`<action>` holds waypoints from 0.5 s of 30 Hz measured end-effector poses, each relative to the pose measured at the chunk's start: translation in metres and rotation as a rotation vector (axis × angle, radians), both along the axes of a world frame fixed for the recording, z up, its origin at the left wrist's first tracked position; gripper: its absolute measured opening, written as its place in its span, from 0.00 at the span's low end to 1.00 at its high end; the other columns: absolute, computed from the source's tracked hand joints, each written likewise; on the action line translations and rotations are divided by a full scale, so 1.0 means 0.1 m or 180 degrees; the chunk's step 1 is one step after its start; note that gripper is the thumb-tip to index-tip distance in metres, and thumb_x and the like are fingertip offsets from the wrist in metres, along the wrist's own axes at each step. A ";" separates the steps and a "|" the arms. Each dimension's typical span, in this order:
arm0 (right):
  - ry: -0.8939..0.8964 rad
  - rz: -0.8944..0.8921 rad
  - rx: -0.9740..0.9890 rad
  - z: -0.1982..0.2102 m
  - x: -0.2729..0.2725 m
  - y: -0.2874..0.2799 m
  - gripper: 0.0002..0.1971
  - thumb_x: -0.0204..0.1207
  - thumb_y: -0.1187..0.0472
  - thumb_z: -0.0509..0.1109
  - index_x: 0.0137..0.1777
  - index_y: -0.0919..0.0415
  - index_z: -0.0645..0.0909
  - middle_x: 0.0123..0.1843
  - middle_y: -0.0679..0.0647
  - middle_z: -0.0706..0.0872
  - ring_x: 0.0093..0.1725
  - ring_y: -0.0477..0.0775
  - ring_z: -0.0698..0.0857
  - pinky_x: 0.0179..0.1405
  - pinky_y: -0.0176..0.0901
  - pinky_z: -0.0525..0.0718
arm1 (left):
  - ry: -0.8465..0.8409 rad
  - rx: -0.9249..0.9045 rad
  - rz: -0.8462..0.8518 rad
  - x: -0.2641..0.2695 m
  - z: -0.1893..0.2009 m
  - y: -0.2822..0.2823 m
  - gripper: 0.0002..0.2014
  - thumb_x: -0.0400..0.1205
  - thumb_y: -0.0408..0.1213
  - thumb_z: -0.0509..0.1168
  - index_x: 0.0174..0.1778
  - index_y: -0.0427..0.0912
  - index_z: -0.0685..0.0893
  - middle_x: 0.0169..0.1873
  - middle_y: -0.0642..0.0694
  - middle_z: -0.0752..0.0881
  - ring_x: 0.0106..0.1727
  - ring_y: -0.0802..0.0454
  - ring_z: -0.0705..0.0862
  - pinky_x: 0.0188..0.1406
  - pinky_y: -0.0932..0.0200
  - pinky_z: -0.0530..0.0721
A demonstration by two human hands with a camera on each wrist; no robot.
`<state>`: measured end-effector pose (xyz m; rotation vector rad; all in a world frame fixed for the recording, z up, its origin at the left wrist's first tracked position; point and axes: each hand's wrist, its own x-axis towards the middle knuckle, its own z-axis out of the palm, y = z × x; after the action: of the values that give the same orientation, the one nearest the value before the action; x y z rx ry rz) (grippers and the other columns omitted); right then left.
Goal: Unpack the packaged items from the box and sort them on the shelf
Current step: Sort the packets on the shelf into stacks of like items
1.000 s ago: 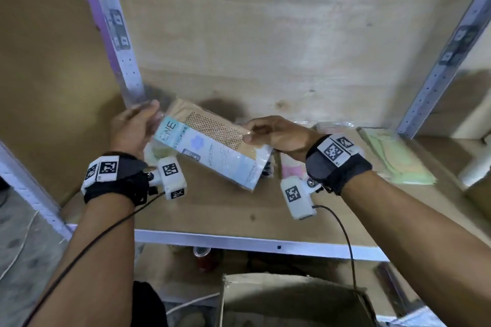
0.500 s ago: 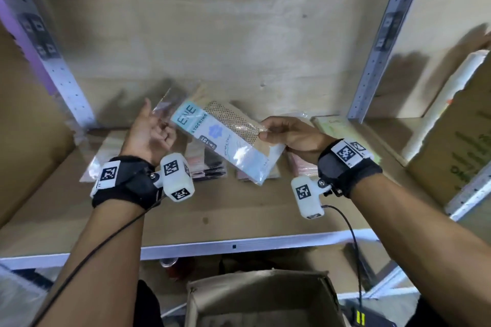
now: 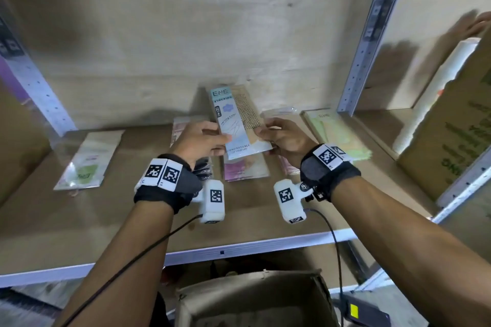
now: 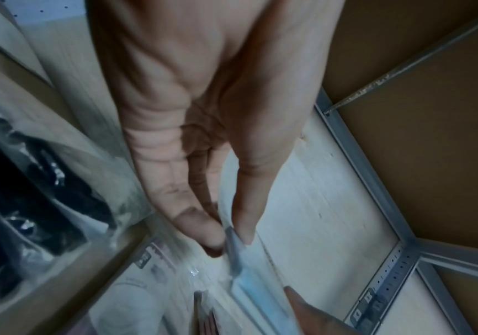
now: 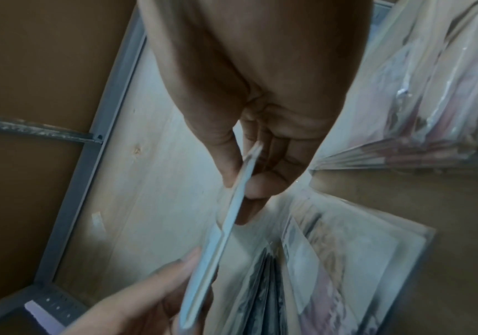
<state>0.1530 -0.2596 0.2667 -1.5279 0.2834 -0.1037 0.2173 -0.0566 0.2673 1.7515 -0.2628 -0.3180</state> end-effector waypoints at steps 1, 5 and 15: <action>0.0058 0.0009 -0.0137 -0.01 0.02 -0.01 0.06 0.78 0.65 0.76 0.49 0.62 0.80 0.43 0.57 0.88 0.29 0.47 0.87 0.20 0.36 0.82 | -0.0096 0.0093 0.0029 0.01 0.00 -0.01 0.12 0.76 0.29 0.77 0.52 0.43 0.84 0.47 0.47 0.91 0.37 0.58 0.93 0.33 0.68 0.88; 0.0388 0.0136 -0.0820 -0.03 0.10 -0.03 0.07 0.75 0.65 0.77 0.49 0.65 0.84 0.37 0.56 0.84 0.30 0.50 0.81 0.29 0.40 0.79 | -0.0346 0.0413 0.0094 0.05 -0.02 -0.05 0.12 0.76 0.28 0.77 0.40 0.49 0.83 0.38 0.52 0.90 0.32 0.61 0.92 0.32 0.67 0.89; 0.0913 0.0262 -0.1857 0.03 0.20 0.00 0.14 0.71 0.65 0.81 0.56 0.67 0.86 0.54 0.59 0.89 0.42 0.53 0.89 0.51 0.47 0.91 | -0.0763 0.1390 0.0412 0.03 -0.02 -0.17 0.13 0.75 0.32 0.79 0.53 0.37 0.86 0.44 0.46 0.87 0.39 0.49 0.90 0.44 0.54 0.91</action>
<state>0.1728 -0.2593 0.2692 -2.1364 0.4432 0.1105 0.2203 -0.0740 0.2658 2.2315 -0.2634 -0.0709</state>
